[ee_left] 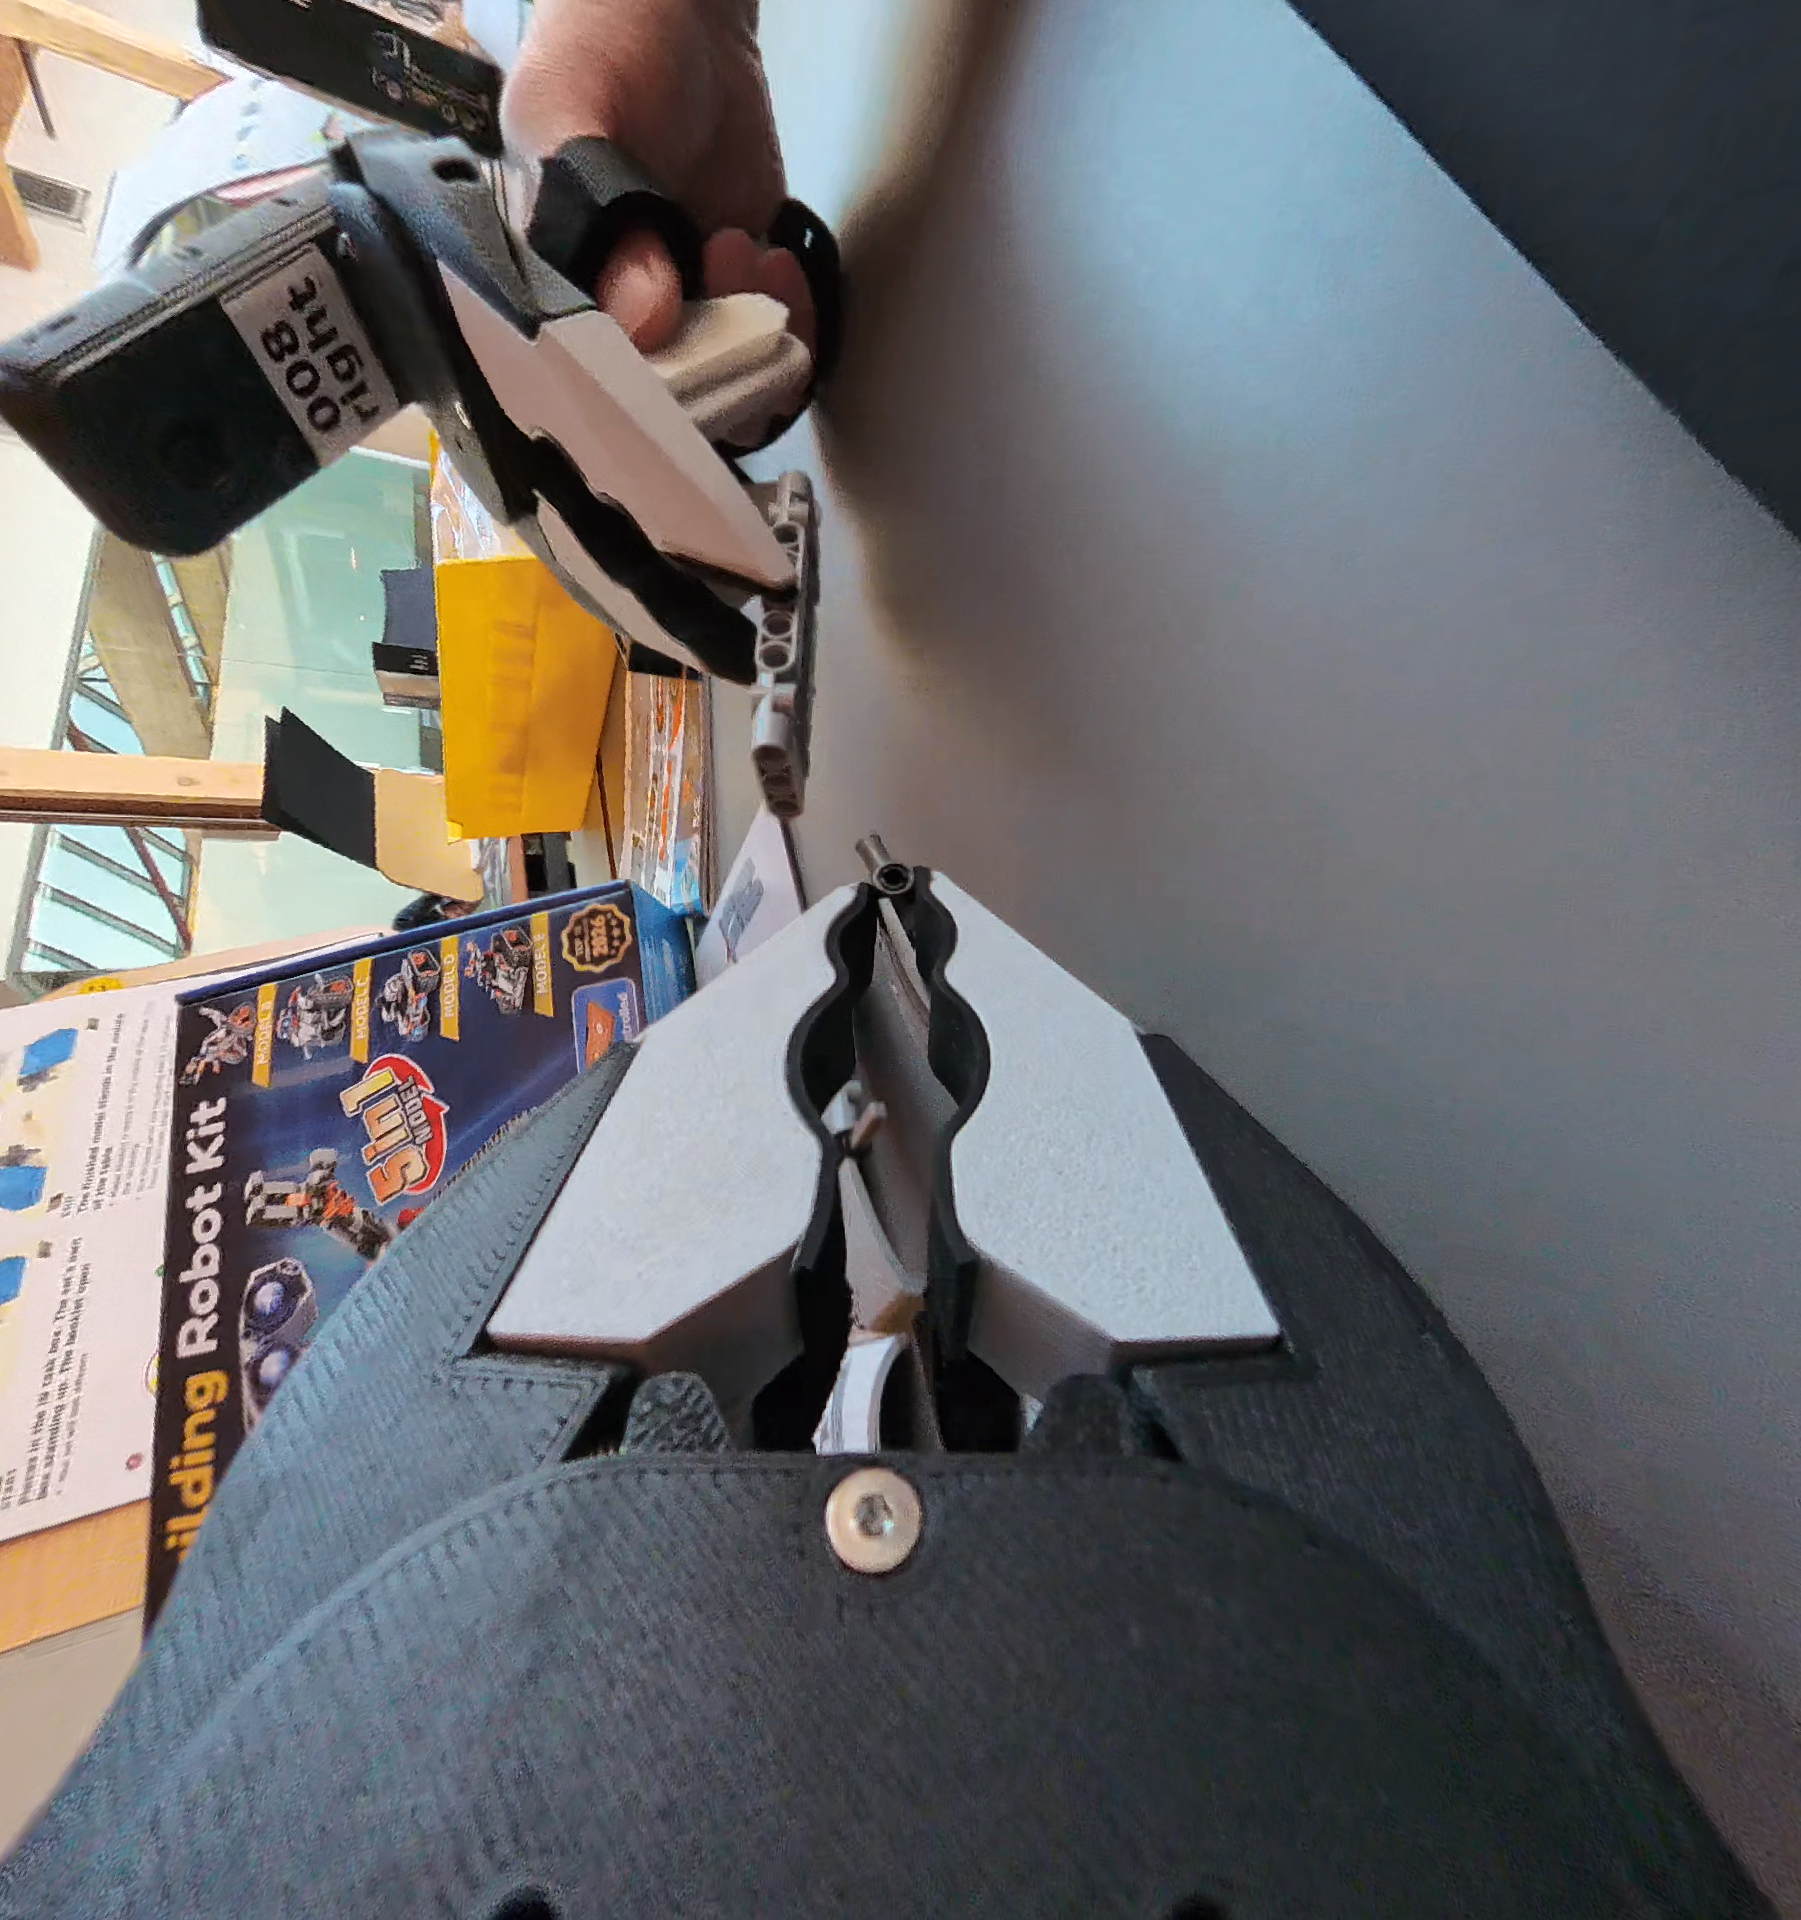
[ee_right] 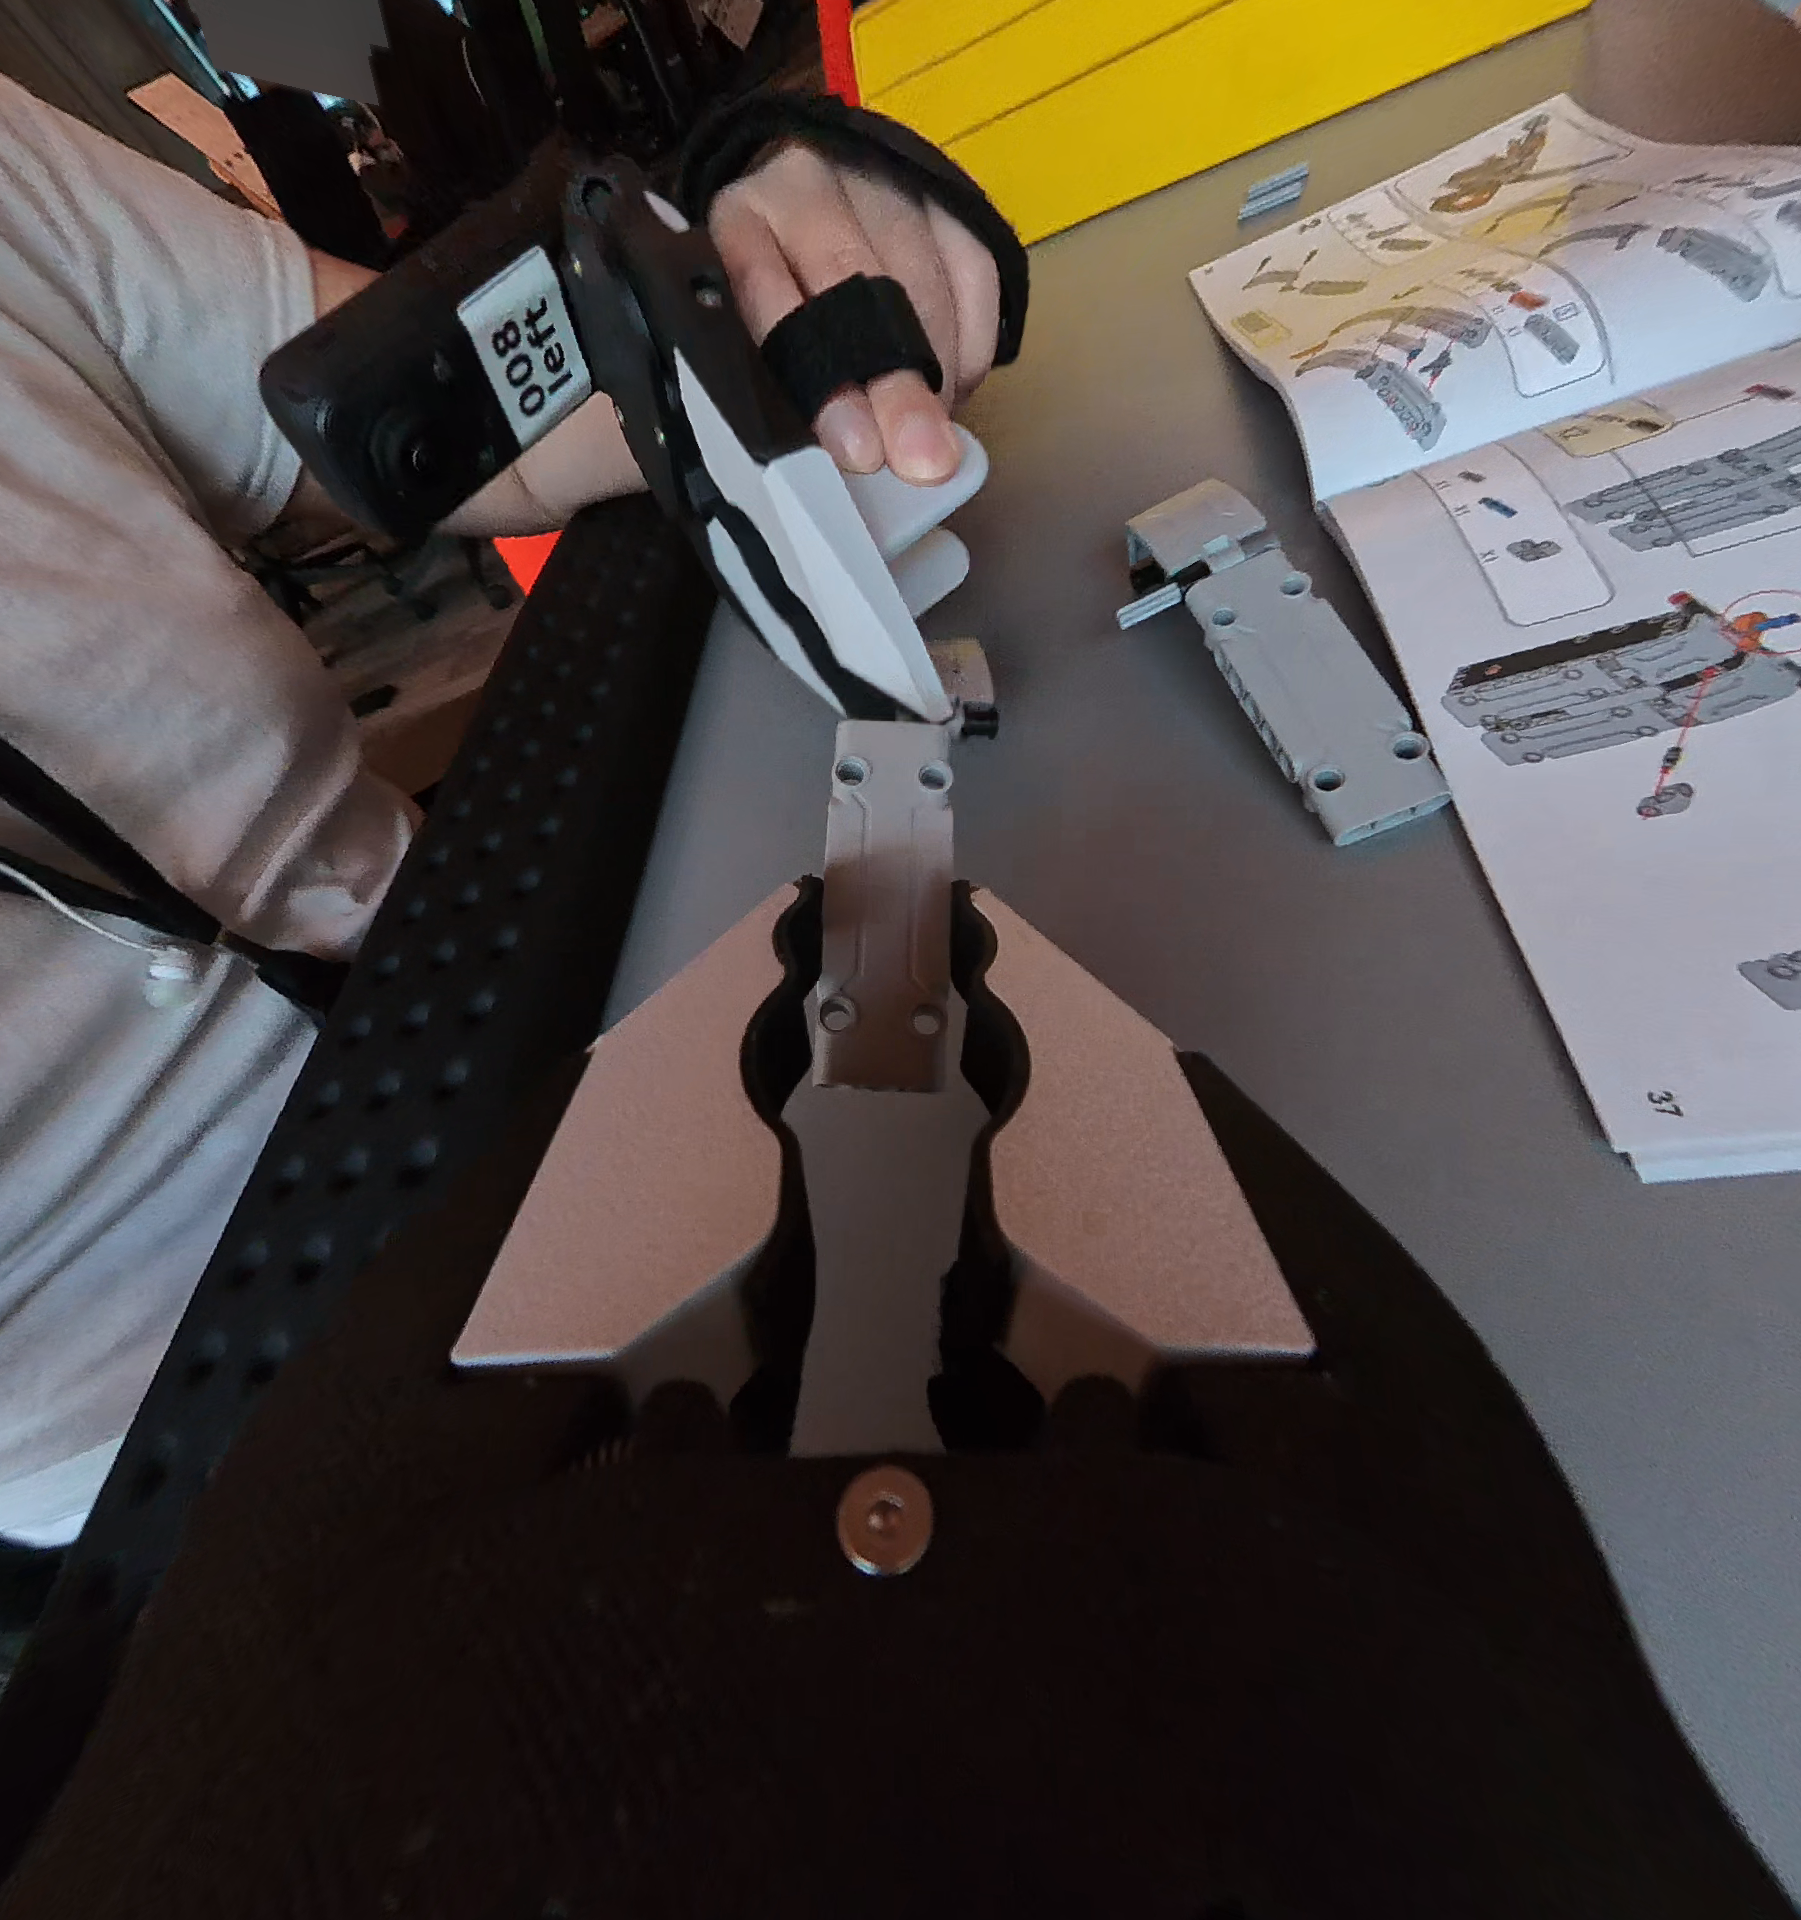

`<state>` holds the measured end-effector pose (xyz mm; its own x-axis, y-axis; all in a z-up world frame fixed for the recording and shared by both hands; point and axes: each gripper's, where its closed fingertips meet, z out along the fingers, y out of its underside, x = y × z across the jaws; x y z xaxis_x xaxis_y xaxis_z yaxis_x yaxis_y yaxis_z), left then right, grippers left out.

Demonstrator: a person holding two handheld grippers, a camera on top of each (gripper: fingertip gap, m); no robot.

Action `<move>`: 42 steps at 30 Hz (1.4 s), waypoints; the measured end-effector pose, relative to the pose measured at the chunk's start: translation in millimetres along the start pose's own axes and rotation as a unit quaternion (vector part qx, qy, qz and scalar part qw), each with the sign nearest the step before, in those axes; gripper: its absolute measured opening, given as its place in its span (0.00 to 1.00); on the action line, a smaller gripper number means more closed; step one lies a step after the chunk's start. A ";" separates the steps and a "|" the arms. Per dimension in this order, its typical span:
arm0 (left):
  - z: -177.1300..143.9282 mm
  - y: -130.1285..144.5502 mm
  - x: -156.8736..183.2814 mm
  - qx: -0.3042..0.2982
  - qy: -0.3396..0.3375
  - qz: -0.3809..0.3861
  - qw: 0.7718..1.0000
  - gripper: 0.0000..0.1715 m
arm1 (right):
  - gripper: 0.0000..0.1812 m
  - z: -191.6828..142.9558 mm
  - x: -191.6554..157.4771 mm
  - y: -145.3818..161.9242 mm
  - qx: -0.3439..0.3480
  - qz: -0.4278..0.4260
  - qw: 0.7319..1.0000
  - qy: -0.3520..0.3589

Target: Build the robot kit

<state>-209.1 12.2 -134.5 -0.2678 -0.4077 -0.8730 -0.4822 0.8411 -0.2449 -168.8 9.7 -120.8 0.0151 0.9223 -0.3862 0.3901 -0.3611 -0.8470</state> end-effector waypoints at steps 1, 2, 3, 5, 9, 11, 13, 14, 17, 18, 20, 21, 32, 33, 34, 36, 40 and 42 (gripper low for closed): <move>-2.7 1.9 2.7 0.000 -0.001 0.002 1.000 0.03 | 0.13 3.2 0.2 2.8 -0.014 0.008 1.000 -0.007; -4.8 2.0 5.8 0.008 0.001 -0.005 1.000 0.03 | 0.13 6.4 0.6 5.7 -0.028 0.015 0.999 -0.014; -6.3 1.4 8.4 0.014 0.005 -0.011 1.000 0.03 | 0.13 9.5 0.8 8.0 -0.041 0.021 0.999 -0.020; -6.9 -0.8 10.1 0.019 0.008 -0.003 1.000 0.03 | 0.13 14.2 1.6 8.1 -0.050 0.023 0.998 -0.025; -5.9 -8.6 11.3 0.038 0.013 -0.012 0.999 0.03 | 0.13 19.0 1.4 13.8 -0.075 0.018 0.997 -0.024; -6.7 -11.6 12.4 0.045 0.015 -0.013 0.999 0.03 | 0.13 21.1 1.6 17.3 -0.088 0.013 0.996 -0.018; -6.8 -13.0 13.4 0.045 0.015 -0.008 0.999 0.03 | 0.13 22.8 0.5 20.1 -0.098 0.013 0.995 -0.020; -6.9 -12.8 13.7 0.043 0.016 -0.007 0.999 0.03 | 0.13 23.3 -1.3 20.6 -0.100 0.014 0.995 -0.025; -7.8 -12.2 13.1 0.044 0.016 -0.010 0.999 0.03 | 0.13 23.2 -4.9 17.4 -0.088 0.026 0.995 -0.039; -8.1 -12.4 13.4 0.045 0.018 -0.012 0.999 0.03 | 0.13 23.4 -5.3 17.1 -0.086 0.031 0.995 -0.042; -8.6 -12.8 13.8 0.047 0.020 -0.014 0.999 0.03 | 0.13 23.9 -6.1 17.4 -0.087 0.043 0.994 -0.047; -8.9 -12.8 14.3 0.047 0.023 -0.015 0.999 0.03 | 0.13 24.3 -6.2 17.2 -0.086 0.055 0.994 -0.050; -25.0 -13.4 2.8 0.066 0.040 -0.097 0.992 0.03 | 0.13 26.7 4.9 10.8 -0.115 0.197 0.969 -0.097; -24.2 -11.0 5.7 0.062 0.047 -0.099 0.992 0.03 | 0.13 28.0 4.3 13.8 -0.134 0.194 0.967 -0.093; -22.8 -8.1 9.0 0.056 0.053 -0.096 0.992 0.03 | 0.13 29.8 2.0 13.7 -0.144 0.208 0.962 -0.100; -20.6 -4.0 14.6 0.048 0.062 -0.090 0.993 0.03 | 0.13 33.2 -0.8 14.5 -0.157 0.262 0.945 -0.118; -23.0 1.5 11.6 0.045 0.060 -0.104 0.992 0.03 | 0.13 33.3 -3.7 17.9 -0.189 0.327 0.917 -0.129; -25.6 0.1 7.1 0.053 0.055 -0.116 0.990 0.03 | 0.13 33.3 -4.4 20.3 -0.205 0.357 0.902 -0.131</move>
<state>-232.4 0.3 -129.9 -0.2528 -0.6261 -0.7376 -0.4525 0.7504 -0.4819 -191.6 -6.3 -148.4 0.2006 0.3906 -0.8984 0.6746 -0.7201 -0.1624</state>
